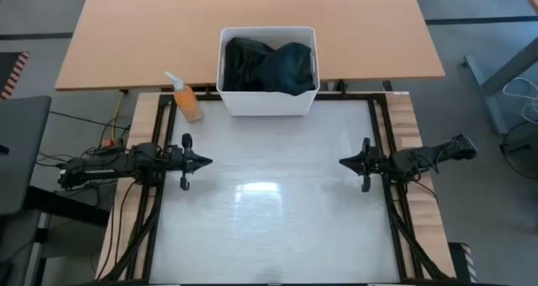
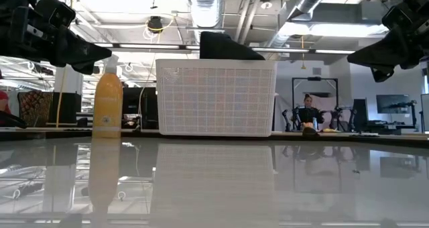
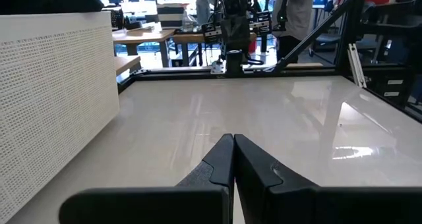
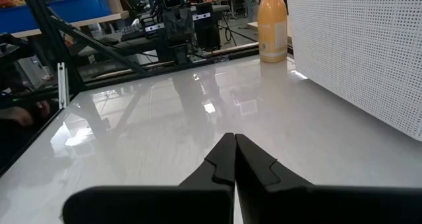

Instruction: Fold laundry

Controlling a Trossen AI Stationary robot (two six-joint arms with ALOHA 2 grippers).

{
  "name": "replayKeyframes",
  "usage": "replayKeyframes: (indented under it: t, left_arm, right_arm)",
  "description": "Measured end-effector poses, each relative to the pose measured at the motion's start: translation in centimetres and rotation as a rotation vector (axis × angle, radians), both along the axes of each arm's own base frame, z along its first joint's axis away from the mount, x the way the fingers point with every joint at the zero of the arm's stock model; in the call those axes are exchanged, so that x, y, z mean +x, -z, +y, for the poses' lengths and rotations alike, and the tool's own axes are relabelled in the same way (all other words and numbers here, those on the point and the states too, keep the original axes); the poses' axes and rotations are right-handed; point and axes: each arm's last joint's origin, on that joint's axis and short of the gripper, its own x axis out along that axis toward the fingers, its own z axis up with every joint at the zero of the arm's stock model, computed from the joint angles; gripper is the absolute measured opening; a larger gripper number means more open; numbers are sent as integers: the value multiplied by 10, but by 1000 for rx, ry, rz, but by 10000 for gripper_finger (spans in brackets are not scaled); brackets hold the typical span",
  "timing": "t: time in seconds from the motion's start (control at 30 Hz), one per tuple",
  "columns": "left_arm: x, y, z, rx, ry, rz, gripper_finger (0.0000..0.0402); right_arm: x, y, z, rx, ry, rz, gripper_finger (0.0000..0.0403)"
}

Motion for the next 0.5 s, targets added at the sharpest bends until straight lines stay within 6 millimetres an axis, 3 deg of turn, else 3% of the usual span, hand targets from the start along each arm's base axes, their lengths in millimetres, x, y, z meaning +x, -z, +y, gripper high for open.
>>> replayKeyframes:
  t: [0.5]
  left_arm:
    - [0,0,0,-5,0,0,0]
  right_arm:
    - [0,0,0,0,0,0,25]
